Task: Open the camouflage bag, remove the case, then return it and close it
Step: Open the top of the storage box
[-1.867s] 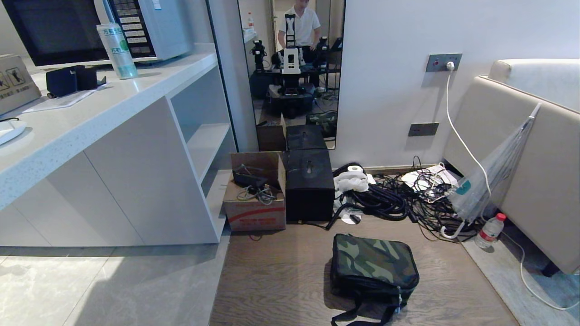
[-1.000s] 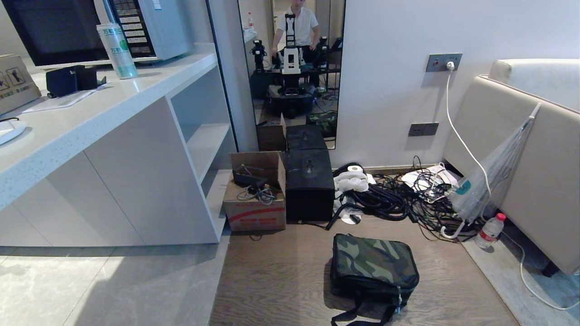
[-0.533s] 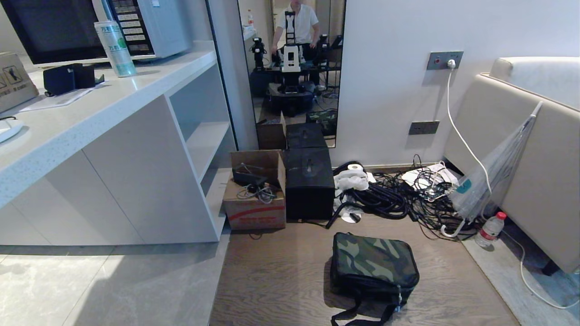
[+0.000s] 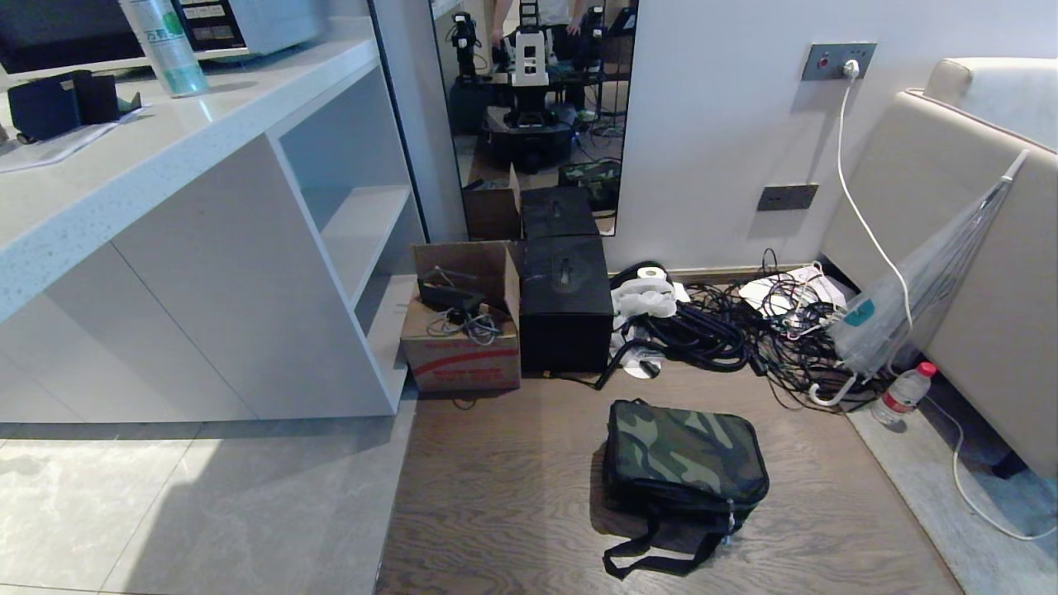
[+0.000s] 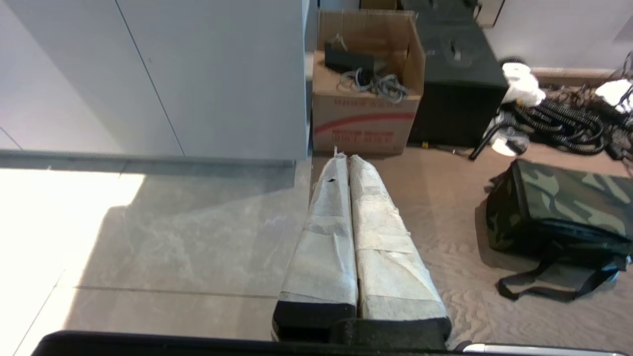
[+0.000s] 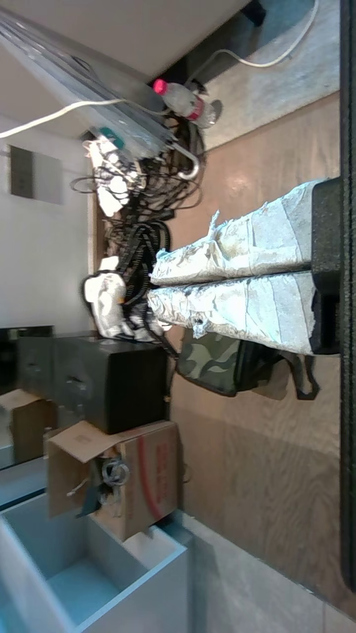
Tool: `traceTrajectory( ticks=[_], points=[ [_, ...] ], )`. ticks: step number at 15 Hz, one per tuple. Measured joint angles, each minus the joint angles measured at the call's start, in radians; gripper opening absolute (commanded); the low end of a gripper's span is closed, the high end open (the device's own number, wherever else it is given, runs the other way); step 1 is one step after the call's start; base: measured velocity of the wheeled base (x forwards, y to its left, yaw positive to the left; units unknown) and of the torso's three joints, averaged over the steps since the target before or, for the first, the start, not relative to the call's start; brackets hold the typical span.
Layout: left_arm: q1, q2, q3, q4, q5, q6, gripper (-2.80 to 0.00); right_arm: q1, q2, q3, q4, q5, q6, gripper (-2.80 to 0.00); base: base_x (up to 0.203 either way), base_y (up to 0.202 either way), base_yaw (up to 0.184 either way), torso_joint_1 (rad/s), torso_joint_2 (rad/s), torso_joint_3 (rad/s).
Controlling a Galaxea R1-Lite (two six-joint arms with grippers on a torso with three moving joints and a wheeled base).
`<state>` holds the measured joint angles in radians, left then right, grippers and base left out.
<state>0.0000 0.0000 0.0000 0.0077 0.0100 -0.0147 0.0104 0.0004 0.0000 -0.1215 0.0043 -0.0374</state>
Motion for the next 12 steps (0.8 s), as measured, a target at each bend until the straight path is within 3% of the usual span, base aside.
traceTrajectory(
  ticks=[12],
  points=[
    [0.000, 0.000, 0.000, 0.000, 0.000, -0.004, -2.80, 0.000, 0.001, 0.000, 0.000, 0.000, 0.000, -2.80, 0.000, 0.000, 0.000, 0.002, 0.00, -0.198]
  ],
)
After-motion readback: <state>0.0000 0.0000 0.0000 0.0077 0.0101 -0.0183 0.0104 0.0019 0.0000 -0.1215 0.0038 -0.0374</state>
